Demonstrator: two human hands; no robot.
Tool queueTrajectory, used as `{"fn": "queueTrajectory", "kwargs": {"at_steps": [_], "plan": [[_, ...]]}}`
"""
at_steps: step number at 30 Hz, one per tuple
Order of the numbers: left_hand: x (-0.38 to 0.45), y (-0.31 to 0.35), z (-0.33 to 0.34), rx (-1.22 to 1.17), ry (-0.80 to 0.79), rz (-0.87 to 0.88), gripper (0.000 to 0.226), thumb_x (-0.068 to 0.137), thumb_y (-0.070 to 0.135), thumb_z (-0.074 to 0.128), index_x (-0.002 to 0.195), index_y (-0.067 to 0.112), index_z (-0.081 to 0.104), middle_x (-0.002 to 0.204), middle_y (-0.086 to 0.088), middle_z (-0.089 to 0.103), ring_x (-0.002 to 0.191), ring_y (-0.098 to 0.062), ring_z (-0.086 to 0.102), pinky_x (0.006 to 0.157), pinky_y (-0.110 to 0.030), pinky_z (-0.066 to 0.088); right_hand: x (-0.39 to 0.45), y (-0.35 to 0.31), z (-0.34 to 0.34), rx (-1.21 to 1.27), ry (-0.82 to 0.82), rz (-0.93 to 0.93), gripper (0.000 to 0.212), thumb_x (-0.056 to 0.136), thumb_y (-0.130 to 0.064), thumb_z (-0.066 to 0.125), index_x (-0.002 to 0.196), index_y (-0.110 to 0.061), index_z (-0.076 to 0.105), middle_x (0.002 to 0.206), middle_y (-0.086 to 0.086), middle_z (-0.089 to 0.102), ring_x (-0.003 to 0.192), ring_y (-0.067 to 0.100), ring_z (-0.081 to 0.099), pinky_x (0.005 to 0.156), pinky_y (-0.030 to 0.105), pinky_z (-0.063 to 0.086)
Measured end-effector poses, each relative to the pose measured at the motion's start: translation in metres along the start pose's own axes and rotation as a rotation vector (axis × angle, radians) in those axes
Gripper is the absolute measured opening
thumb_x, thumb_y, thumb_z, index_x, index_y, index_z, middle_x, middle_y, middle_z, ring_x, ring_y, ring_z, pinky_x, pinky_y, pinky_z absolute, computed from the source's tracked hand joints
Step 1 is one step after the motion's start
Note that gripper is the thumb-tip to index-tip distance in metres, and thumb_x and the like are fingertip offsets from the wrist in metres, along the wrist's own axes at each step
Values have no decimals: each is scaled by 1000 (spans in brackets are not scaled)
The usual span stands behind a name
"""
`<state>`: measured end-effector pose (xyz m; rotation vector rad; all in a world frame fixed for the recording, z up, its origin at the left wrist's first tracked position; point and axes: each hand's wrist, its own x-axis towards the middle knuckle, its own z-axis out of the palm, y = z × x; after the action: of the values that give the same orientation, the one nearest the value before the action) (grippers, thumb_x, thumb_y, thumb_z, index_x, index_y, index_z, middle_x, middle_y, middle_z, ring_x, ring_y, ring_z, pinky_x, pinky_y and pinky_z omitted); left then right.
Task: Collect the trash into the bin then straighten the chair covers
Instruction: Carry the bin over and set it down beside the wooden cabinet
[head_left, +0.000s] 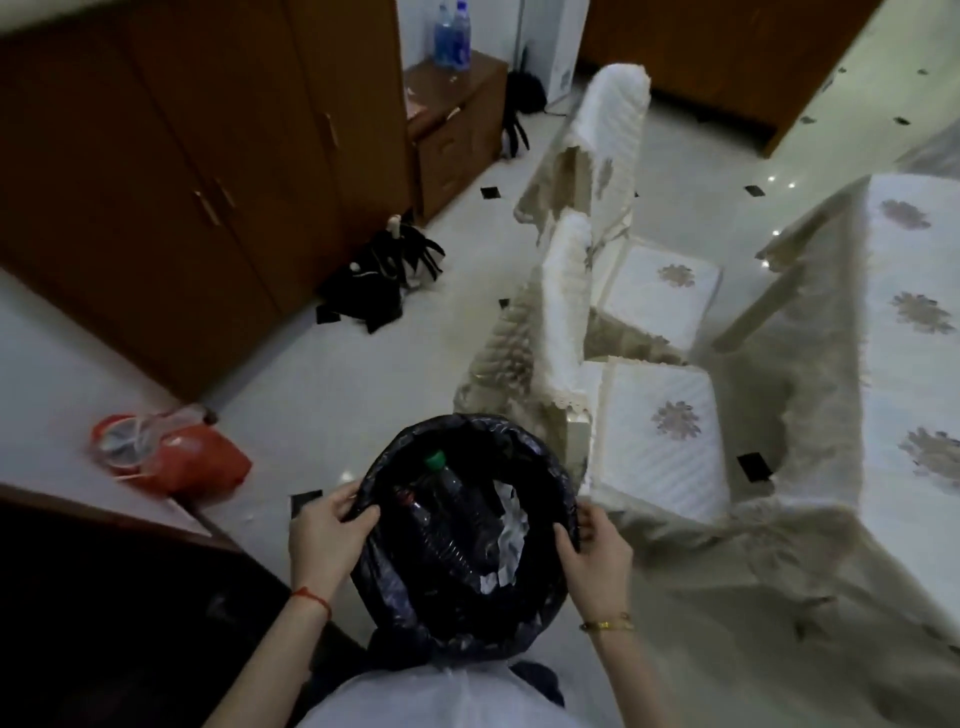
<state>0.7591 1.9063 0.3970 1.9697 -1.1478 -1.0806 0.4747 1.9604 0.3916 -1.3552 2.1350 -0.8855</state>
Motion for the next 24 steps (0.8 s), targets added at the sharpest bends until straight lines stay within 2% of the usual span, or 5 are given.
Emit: {"fn": "queueTrajectory", "kwargs": {"at_steps": [8, 16, 19, 21, 24], "plan": [[99, 2, -114, 5, 144, 9, 34, 77, 7, 75, 110, 10, 72, 102, 0, 71, 99, -13, 63, 84, -29, 49, 46, -114, 116, 53, -73, -106, 27, 81, -15, 71, 107, -12, 63, 88, 0, 68, 77, 12, 62, 69, 22, 49], [203, 28, -144, 3, 137, 29, 30, 78, 10, 72, 106, 21, 74, 96, 5, 73, 96, -11, 66, 84, -30, 52, 130, -173, 176, 46, -93, -116, 31, 80, -17, 72, 109, -11, 62, 85, -1, 69, 77, 13, 65, 74, 29, 56], [253, 48, -138, -21, 95, -3, 30, 79, 11, 71, 102, 29, 73, 89, 11, 71, 88, -11, 69, 83, -38, 57, 178, -188, 193, 62, -95, -109, 28, 80, -14, 73, 106, -13, 63, 80, -7, 66, 72, 6, 62, 73, 26, 55], [291, 69, -129, -26, 94, -18, 31, 78, 13, 72, 107, 26, 73, 93, 9, 71, 90, -14, 69, 84, -42, 57, 216, -197, 202, 62, -92, -90, 28, 80, -13, 73, 106, -13, 63, 74, -16, 60, 69, -4, 57, 69, 12, 50], [355, 114, -109, 27, 106, 16, 32, 80, 12, 72, 111, 18, 72, 101, 1, 71, 101, -18, 66, 88, -30, 51, 286, -212, 212, 72, -80, -70, 29, 79, -12, 74, 105, -12, 63, 71, -22, 54, 64, -7, 53, 64, 8, 47]]}}
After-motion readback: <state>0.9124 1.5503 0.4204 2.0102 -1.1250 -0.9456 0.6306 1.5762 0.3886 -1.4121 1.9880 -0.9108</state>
